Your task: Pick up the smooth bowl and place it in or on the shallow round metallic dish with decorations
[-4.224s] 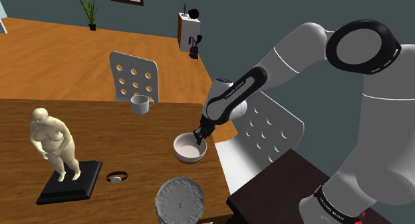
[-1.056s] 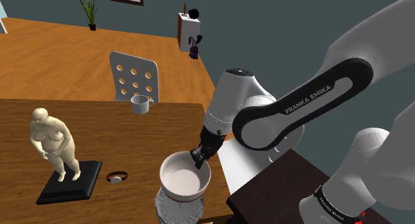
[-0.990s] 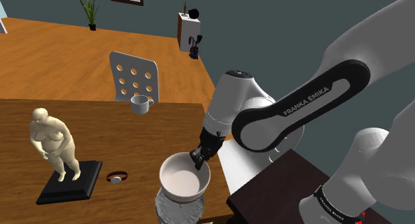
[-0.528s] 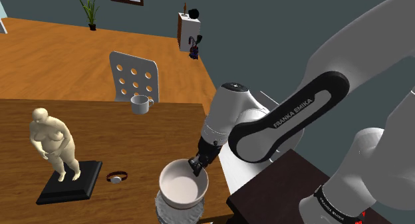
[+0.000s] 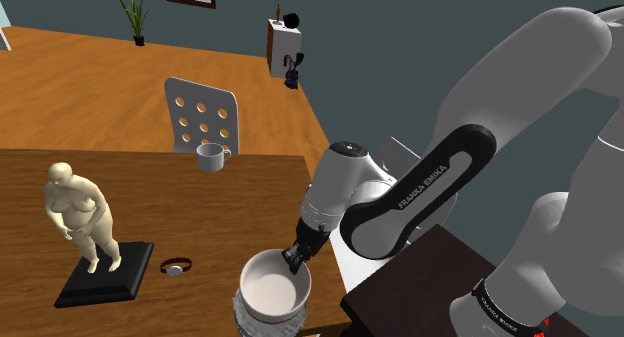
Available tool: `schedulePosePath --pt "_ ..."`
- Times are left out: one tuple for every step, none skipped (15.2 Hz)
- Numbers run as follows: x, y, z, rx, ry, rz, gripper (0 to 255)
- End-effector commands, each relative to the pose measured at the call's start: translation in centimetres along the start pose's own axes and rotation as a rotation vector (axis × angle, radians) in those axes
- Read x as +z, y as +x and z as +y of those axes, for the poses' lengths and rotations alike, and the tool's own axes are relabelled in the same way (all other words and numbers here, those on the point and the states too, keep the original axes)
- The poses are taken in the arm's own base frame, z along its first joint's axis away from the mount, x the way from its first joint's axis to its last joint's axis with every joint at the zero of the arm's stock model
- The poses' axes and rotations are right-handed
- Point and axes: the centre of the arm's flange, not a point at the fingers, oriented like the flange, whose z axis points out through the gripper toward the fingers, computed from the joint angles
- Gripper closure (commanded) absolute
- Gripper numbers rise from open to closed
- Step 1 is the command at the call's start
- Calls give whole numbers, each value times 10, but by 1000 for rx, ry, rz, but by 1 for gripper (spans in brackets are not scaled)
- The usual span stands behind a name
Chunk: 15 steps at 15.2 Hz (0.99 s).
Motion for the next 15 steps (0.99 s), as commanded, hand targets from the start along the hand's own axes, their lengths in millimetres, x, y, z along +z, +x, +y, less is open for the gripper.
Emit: schedulePosePath --pt "1 0 0 0 1 1 255" --pt "1 0 0 0 1 1 255" --pt "1 0 0 0 1 1 255" --pt "1 0 0 0 1 1 255" --pt "1 0 0 0 1 1 255" --pt "1 0 0 0 1 1 255" --pt "1 0 0 0 1 1 0" --pt "1 0 0 0 1 1 0" --pt "1 0 0 0 1 1 0" --pt "1 0 0 0 1 1 0" --pt "1 0 0 0 1 1 0" --pt "1 0 0 0 1 1 0" --pt "-12 0 0 0 1 1 0" --pt "-25 0 0 0 1 1 0" --pt "-39 0 0 0 1 1 0"
